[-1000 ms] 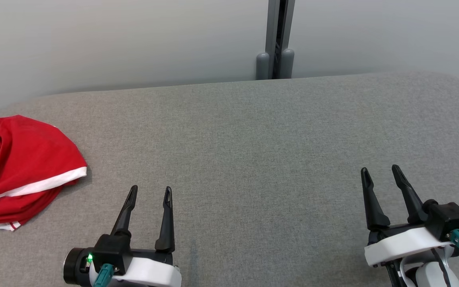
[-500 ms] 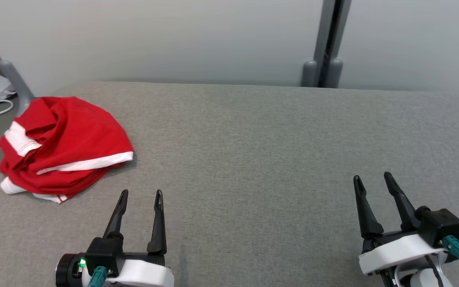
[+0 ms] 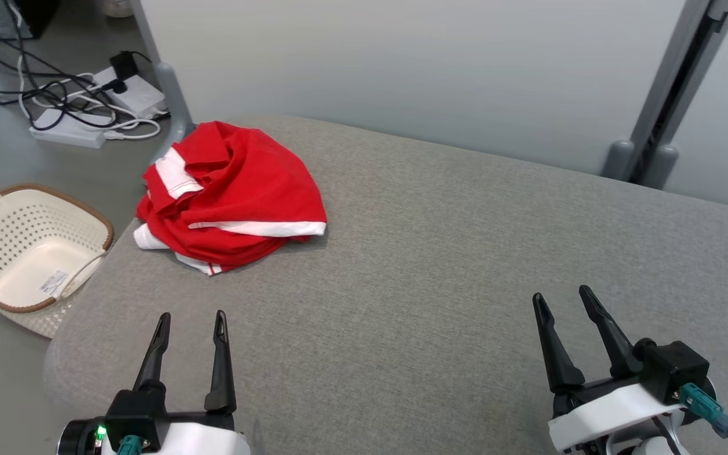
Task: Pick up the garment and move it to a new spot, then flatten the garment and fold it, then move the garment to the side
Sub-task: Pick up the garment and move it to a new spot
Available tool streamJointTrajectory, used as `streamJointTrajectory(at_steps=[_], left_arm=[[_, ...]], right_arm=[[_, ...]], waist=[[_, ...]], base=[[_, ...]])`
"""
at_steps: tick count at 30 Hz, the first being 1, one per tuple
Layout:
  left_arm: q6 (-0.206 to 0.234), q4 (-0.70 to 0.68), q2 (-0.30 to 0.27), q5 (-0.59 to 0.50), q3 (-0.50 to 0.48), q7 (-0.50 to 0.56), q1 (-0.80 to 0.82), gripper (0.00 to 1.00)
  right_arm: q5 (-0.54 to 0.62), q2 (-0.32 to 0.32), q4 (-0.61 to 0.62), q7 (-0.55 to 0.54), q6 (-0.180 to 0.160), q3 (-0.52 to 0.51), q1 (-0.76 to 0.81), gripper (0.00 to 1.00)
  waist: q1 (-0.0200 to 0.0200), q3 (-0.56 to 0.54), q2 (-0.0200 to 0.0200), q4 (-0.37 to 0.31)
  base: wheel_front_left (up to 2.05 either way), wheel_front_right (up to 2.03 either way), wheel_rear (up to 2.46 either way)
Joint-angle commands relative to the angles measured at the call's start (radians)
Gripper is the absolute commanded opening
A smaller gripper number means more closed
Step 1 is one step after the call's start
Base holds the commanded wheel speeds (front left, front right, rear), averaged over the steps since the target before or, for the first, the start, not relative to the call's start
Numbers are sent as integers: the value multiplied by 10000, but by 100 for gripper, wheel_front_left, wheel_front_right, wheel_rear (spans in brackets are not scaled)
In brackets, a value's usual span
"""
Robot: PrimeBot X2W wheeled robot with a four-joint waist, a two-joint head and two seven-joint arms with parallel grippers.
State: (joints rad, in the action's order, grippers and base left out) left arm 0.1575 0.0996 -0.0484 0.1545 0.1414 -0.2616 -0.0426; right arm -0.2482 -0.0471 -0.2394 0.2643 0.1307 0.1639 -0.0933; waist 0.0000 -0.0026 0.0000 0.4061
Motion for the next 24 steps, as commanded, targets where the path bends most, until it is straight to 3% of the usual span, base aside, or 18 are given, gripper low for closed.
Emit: streamJointTrajectory(at_steps=[1, 7, 24], left_arm=[[-56, -22, -33, -63, -52, -36, -121, 100], [-98, -82, -39, -116, -201, -36, -215, 100], [258, -525, -36, 32, -463, -36, -419, 100]], right_arm=[[-59, -66, 29, 17, 1, -13, 63, 100], [-182, -57, 22, 17, 1, 277, 88, 100], [-255, -66, -344, 17, 1, 860, -525, 100]], waist=[[0, -55, 0, 342], [0, -76, 0, 908], [0, 133, 0, 1094]], base=[[0, 0, 0], [0, 0, 0], [0, 0, 0]])
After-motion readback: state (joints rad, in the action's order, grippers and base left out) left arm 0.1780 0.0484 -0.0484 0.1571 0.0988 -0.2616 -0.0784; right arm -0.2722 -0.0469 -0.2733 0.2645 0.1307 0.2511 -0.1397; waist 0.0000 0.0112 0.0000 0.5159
